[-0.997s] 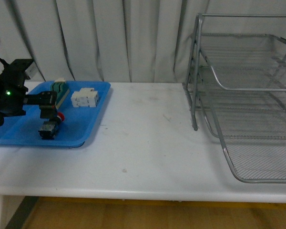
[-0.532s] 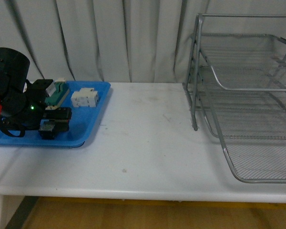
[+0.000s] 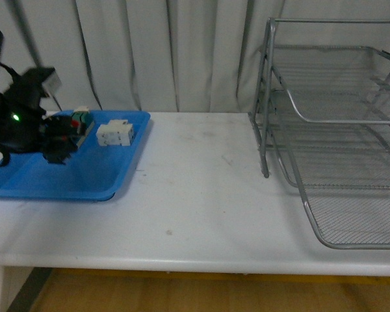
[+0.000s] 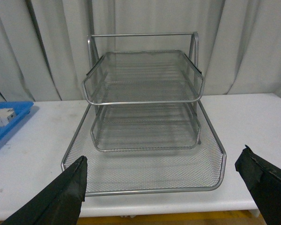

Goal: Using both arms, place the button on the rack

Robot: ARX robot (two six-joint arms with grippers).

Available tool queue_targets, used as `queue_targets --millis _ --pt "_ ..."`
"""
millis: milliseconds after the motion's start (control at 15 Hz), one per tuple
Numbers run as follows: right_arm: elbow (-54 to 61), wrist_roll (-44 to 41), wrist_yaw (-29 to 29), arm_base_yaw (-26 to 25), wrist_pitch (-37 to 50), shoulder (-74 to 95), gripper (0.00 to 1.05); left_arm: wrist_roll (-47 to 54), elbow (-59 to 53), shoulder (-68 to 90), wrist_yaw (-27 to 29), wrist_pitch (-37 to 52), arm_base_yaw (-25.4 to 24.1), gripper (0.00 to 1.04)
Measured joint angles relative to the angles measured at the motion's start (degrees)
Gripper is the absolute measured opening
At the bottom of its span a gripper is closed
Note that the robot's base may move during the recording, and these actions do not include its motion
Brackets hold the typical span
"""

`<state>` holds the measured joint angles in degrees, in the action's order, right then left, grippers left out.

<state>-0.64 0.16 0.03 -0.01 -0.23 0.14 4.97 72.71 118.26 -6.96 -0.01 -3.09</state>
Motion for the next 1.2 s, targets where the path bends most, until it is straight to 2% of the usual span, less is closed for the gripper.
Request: queue_targets --millis 199,332,399,1196 --pt "0.0 0.0 0.0 0.0 0.0 0.0 0.98 -0.8 -18.4 -24.8 -1.4 0.9 -3.4 0.36" --pt "0.0 0.0 0.0 0.0 0.0 0.0 0.98 -4.0 -32.7 -46.9 0.8 -3.6 0.7 0.36" --pt "0.0 0.0 0.0 0.0 0.0 0.0 0.98 -4.6 -36.0 -54.1 0.8 -4.3 2.0 0.36" --pt "0.0 0.0 0.0 0.0 -0.1 0.0 0.98 -5.0 -35.9 -53.5 1.9 -3.9 1.1 0.36"
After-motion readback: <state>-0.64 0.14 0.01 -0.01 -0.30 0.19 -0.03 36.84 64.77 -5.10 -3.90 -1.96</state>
